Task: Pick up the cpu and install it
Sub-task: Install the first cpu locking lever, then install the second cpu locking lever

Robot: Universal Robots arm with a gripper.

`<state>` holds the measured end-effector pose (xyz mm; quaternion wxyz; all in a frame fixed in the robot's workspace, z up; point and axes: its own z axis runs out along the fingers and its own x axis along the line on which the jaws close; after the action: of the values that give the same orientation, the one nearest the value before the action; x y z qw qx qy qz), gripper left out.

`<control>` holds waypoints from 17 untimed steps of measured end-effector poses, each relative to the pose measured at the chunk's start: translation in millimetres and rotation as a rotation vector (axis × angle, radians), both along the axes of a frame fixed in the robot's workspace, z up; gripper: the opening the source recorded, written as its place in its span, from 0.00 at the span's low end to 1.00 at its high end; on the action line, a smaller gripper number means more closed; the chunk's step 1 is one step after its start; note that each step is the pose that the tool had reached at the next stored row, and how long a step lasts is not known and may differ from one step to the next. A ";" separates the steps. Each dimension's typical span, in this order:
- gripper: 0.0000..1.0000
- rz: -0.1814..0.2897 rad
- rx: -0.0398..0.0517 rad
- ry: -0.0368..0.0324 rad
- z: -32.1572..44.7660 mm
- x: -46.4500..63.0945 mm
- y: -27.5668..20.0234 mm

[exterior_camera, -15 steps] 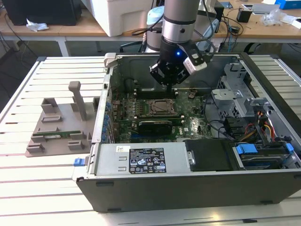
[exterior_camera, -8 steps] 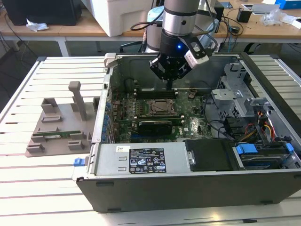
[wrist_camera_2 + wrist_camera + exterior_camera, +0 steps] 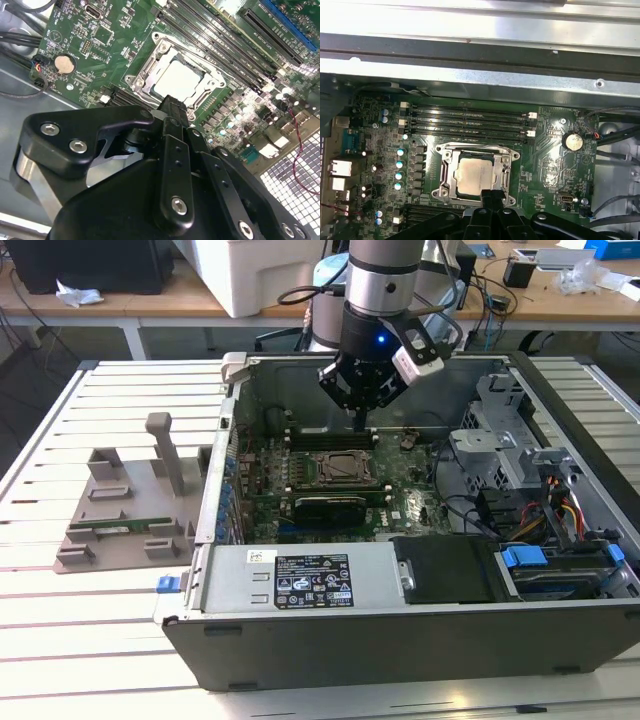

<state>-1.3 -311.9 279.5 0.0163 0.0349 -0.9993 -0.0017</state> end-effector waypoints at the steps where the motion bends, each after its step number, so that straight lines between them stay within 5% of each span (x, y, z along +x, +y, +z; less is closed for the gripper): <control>1: 0.11 0.000 0.0000 0.0000 0.0 0.0 0.0; 8: 0.11 0.000 -0.0002 0.0000 0.2 0.0 -1.2; 17: 0.11 0.000 0.0017 0.0000 -0.2 0.0 -19.7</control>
<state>-1.3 -331.6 279.3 0.0163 0.0349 -0.9993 -0.0025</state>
